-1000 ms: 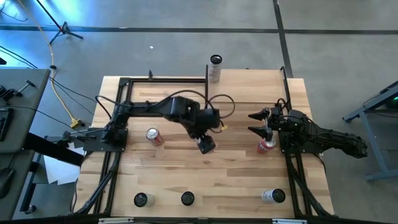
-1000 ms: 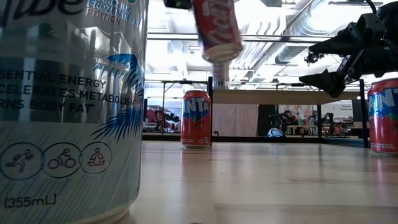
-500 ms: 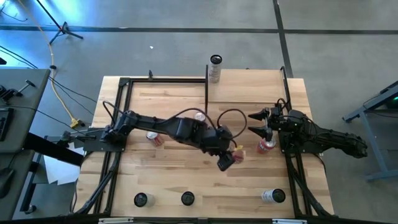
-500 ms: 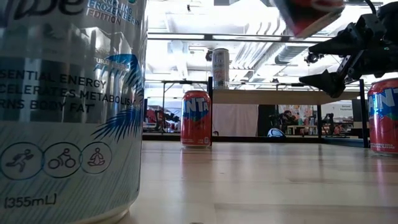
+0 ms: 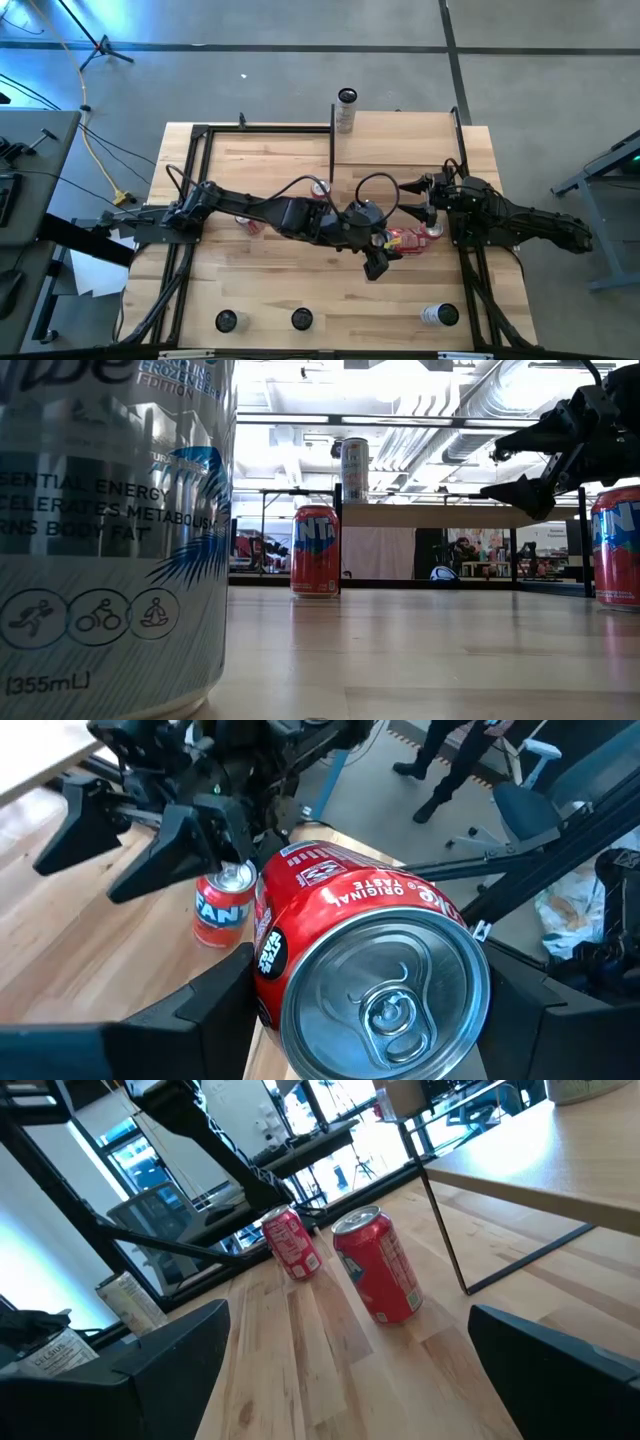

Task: Place canned beverage on shelf
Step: Put the right the red white soda can on the shelf

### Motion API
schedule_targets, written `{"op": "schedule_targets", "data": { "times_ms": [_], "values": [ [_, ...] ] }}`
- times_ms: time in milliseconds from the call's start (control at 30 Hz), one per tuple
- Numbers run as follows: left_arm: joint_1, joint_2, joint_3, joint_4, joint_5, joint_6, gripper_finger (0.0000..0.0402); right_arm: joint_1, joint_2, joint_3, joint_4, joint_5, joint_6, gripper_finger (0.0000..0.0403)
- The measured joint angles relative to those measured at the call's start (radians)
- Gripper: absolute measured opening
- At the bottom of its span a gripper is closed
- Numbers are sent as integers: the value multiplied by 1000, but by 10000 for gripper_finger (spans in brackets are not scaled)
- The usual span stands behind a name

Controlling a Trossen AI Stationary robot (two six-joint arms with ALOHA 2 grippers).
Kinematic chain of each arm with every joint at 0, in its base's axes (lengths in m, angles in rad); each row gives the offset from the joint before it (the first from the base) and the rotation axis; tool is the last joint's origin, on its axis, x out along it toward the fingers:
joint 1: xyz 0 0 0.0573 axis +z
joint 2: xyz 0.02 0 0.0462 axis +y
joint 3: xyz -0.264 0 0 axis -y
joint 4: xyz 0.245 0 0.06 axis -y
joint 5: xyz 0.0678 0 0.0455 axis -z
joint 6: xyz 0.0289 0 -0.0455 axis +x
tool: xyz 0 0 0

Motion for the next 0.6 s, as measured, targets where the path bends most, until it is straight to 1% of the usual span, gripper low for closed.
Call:
{"op": "schedule_targets", "data": {
  "times_ms": [100,200,400,600],
  "values": [
    [12,-1,0,-26,18,-6,255,0,0,0,0,0,0,399],
    [36,-6,15,-64,63,-23,255,0,0,0,0,0,0,399],
    [83,-32,17,-145,186,-63,255,0,1,0,0,-3,0,399],
    [118,-38,17,-277,316,-88,255,0,12,0,0,-3,0,399]
  ]
}}
